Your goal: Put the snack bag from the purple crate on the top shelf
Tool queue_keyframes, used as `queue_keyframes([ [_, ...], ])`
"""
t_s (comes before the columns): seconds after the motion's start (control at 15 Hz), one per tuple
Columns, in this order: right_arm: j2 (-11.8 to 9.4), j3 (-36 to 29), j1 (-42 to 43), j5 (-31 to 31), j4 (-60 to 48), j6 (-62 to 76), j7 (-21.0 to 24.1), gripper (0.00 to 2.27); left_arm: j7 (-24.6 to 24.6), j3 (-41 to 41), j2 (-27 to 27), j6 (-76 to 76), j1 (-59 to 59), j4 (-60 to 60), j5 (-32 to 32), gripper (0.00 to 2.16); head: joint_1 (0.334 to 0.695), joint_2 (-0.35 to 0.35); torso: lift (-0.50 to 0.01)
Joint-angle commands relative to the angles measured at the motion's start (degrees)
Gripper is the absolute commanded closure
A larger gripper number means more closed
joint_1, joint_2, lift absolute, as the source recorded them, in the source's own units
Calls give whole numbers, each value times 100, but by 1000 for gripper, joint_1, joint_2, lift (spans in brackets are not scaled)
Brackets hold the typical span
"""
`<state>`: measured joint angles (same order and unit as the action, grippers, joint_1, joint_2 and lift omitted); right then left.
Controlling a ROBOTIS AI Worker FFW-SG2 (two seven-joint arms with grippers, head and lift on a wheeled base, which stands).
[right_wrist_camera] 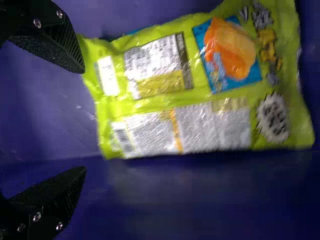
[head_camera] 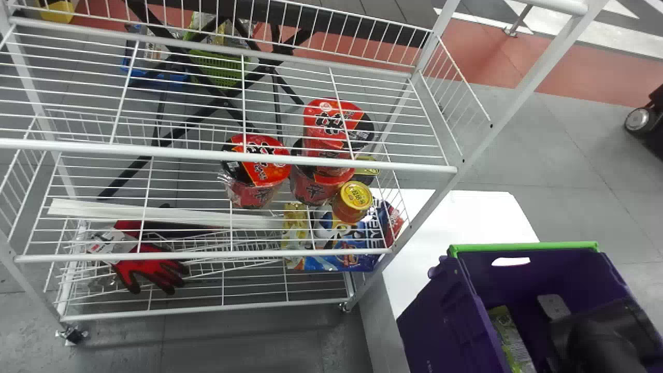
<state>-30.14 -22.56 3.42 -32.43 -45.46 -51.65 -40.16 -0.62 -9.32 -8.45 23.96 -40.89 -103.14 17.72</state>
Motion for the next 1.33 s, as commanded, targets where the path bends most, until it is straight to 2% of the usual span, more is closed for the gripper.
queue_keyframes([
  [0.0,34,-12,-26,79,240,598,122,137,0,1,10,122,64,128,3,80,695,-350,-451],
  [0.4,43,-21,-26,369,952,2725,518,134,9,-17,10,262,152,295,3,76,695,-350,-451],
  [0.53,43,-21,-34,369,1224,3218,808,130,9,-17,10,385,152,347,3,83,695,-350,-451],
  [0.8,43,-21,-158,430,1277,3393,931,140,35,-17,10,508,152,426,-6,83,695,-350,-451],
  [0.87,43,-21,-158,448,1303,3393,931,201,44,-17,10,508,152,435,-6,83,695,-350,-451],
  [1.0,26,-21,-158,545,1303,3306,922,859,62,-17,1,508,152,435,-6,83,695,-350,-450],
  [1.07,-9,-21,-158,606,1303,3218,913,1393,71,-17,1,508,152,435,-6,83,695,-350,-450],
  [1.27,-53,-21,-158,659,1286,2831,904,2182,71,-17,1,543,152,453,-6,83,695,-350,-450],
])
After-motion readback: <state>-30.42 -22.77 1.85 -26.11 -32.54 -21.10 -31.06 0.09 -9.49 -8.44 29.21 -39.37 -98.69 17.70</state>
